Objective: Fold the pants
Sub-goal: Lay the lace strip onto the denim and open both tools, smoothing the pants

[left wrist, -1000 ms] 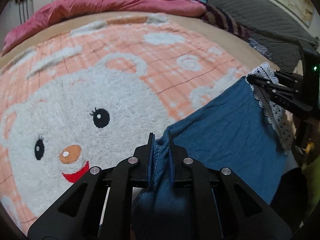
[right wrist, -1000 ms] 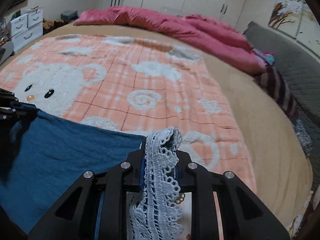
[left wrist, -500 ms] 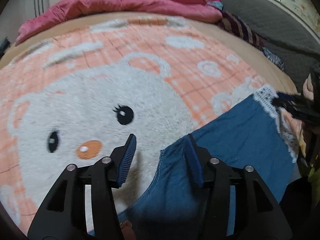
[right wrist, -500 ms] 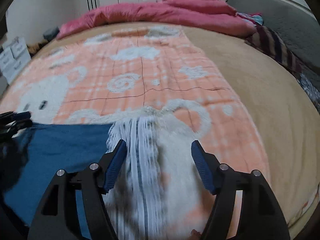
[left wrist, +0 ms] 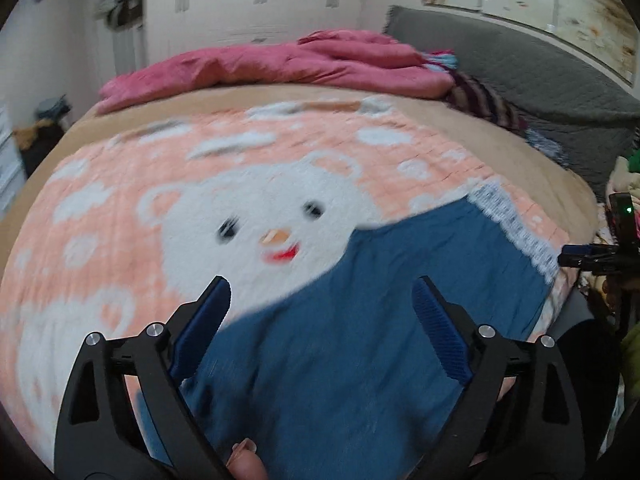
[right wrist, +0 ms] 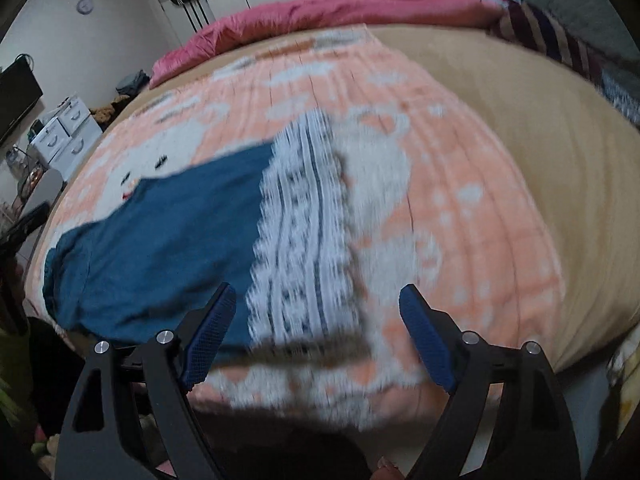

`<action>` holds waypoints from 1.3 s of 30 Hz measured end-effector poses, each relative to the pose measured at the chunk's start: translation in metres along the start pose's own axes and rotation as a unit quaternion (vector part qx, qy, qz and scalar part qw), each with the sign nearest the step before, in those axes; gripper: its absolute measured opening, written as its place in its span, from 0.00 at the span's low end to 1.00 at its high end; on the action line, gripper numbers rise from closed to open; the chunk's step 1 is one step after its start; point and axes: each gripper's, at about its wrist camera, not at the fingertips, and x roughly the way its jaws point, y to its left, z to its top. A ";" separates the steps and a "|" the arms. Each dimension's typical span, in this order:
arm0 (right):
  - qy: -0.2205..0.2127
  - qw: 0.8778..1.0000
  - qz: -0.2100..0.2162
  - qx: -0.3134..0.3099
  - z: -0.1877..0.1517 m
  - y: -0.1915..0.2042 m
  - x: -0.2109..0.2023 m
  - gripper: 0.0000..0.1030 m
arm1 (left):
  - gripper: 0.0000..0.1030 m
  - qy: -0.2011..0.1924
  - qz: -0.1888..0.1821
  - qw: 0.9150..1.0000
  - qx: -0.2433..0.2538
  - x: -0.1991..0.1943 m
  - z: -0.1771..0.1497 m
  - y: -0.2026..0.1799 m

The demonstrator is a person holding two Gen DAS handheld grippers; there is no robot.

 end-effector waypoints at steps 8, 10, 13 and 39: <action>0.025 0.995 0.073 0.064 -0.009 -0.021 0.019 0.50 | 0.83 0.049 0.055 0.995 -0.068 -0.008 -0.047 0.035; 0.027 0.995 0.077 0.059 -0.009 -0.020 0.023 0.34 | 0.83 0.054 0.060 0.995 -0.063 -0.009 -0.053 0.034; 0.022 0.998 0.057 0.024 -0.012 -0.011 0.019 0.20 | 0.83 0.073 0.072 0.994 -0.035 -0.007 -0.065 0.024; -0.020 0.997 -0.072 0.001 -0.044 0.003 -0.043 0.71 | 0.90 0.012 0.096 0.992 -0.084 -0.058 -0.057 0.036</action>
